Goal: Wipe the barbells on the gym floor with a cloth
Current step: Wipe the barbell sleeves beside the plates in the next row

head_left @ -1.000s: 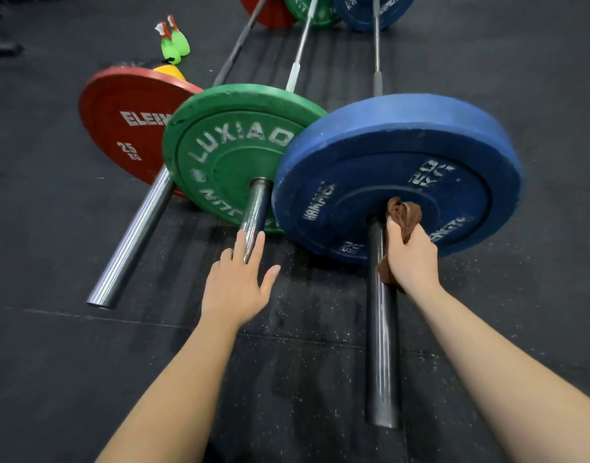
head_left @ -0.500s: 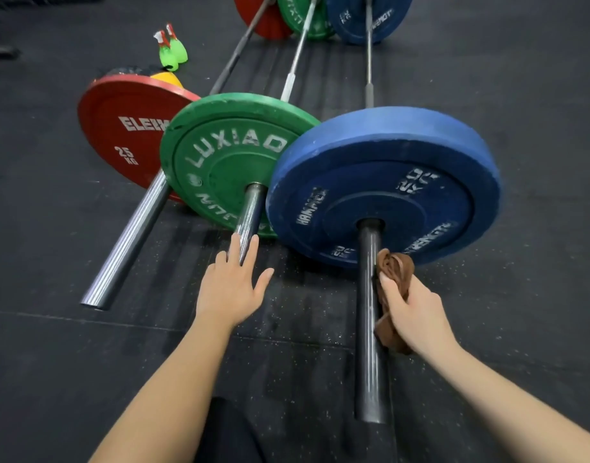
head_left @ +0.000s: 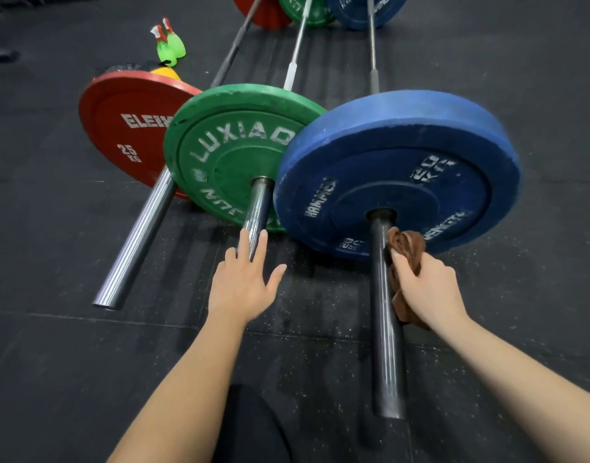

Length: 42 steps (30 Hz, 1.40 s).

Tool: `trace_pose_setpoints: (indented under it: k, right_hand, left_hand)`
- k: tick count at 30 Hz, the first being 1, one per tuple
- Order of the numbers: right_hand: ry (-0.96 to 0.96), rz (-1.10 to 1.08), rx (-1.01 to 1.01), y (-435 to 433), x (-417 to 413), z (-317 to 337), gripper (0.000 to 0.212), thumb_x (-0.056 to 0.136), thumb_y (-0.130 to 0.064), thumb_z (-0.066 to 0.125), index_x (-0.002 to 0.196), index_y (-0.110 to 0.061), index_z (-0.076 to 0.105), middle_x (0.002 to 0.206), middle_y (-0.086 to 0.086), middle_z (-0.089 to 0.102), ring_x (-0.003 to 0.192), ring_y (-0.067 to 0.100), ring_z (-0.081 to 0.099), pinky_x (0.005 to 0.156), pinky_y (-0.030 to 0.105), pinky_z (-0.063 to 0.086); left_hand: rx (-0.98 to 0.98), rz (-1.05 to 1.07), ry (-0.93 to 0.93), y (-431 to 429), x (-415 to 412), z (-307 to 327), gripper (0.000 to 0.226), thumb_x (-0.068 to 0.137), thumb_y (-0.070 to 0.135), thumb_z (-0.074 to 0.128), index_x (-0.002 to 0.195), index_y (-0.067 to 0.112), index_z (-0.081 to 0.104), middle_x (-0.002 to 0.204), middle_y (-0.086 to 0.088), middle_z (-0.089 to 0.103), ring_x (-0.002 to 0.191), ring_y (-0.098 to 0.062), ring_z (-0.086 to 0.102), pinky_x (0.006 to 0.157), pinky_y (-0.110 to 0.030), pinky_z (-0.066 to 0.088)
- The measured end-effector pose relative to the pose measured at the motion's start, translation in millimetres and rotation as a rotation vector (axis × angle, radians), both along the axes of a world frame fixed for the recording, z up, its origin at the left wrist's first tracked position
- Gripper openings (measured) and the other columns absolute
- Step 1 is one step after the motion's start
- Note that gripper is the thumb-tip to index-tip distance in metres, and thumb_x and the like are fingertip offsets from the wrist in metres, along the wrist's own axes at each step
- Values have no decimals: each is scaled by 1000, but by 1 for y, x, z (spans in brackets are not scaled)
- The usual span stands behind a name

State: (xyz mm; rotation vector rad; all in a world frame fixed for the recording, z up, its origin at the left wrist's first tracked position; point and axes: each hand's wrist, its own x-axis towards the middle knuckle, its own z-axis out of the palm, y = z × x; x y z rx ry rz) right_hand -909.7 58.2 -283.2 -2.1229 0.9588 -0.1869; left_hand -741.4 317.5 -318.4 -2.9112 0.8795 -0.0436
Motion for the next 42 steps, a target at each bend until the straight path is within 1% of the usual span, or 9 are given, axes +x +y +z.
trace_pose_setpoints:
  k: [5, 11, 13, 18, 22, 29, 33, 37, 42]
  right_hand:
    - [17, -1, 23, -12, 29, -12, 40, 104, -51, 42, 93, -18, 61, 81, 4, 63, 82, 26, 51, 75, 34, 35]
    - [26, -7, 54, -15, 46, -9, 38, 106, -50, 38, 101, -18, 59, 77, -4, 56, 79, 22, 50, 76, 34, 34]
    - [28, -2, 53, -14, 43, -9, 43, 105, -52, 38, 99, -17, 62, 78, -1, 61, 77, 22, 55, 76, 34, 36]
    - [38, -22, 56, -2, 18, -11, 49, 104, -56, 38, 95, -16, 64, 91, 8, 67, 92, 30, 58, 79, 37, 39]
    - [60, -26, 90, 27, -20, -7, 42, 104, -50, 42, 89, -18, 64, 83, 5, 63, 85, 28, 55, 76, 35, 37]
    - [128, -19, 120, 63, -77, -4, 47, 103, -51, 45, 79, -16, 63, 71, 1, 67, 72, 16, 61, 62, 34, 41]
    - [120, -1, 113, 54, -70, -5, 41, 103, -50, 47, 84, -18, 64, 78, 0, 67, 81, 24, 62, 69, 35, 40]
    - [82, -14, 104, 36, -44, -9, 41, 103, -51, 46, 97, -16, 66, 95, 7, 69, 94, 29, 61, 79, 35, 43]
    - [71, -75, 127, 21, -7, -3, 44, 104, -50, 43, 109, -13, 67, 98, 5, 62, 93, 27, 56, 81, 33, 40]
  left_hand:
    - [-15, -2, -9, 2, 3, -4, 79, 102, 68, 11, 165, 19, 9, 169, -18, 14, 114, -34, 52, 80, -42, 55]
    - [-8, -5, -27, 4, 4, -5, 82, 100, 68, 9, 165, 17, 13, 168, -19, 18, 111, -33, 53, 76, -41, 53]
    - [-8, -5, -33, 5, 5, -5, 81, 101, 68, 9, 165, 17, 12, 168, -19, 17, 111, -33, 53, 76, -40, 53]
    - [-12, -4, -18, 4, 6, -4, 80, 102, 67, 12, 165, 17, 9, 169, -18, 14, 113, -33, 52, 79, -41, 53]
    - [-15, -4, 0, 4, 3, -2, 80, 102, 67, 12, 165, 18, 6, 170, -17, 12, 118, -34, 51, 83, -41, 53]
    - [-7, 3, 7, 6, -2, 0, 81, 102, 67, 13, 165, 18, 8, 169, -19, 13, 118, -36, 51, 84, -43, 51]
    - [-3, 1, 17, 5, -2, 1, 81, 101, 67, 14, 165, 18, 9, 168, -19, 14, 118, -37, 51, 83, -44, 51]
    - [2, 1, 16, 4, -3, 2, 81, 101, 67, 12, 165, 17, 8, 169, -18, 13, 121, -38, 50, 85, -44, 52]
    - [-7, 13, 28, 4, -4, 4, 80, 101, 66, 13, 164, 17, 9, 169, -17, 12, 122, -37, 49, 85, -45, 51]
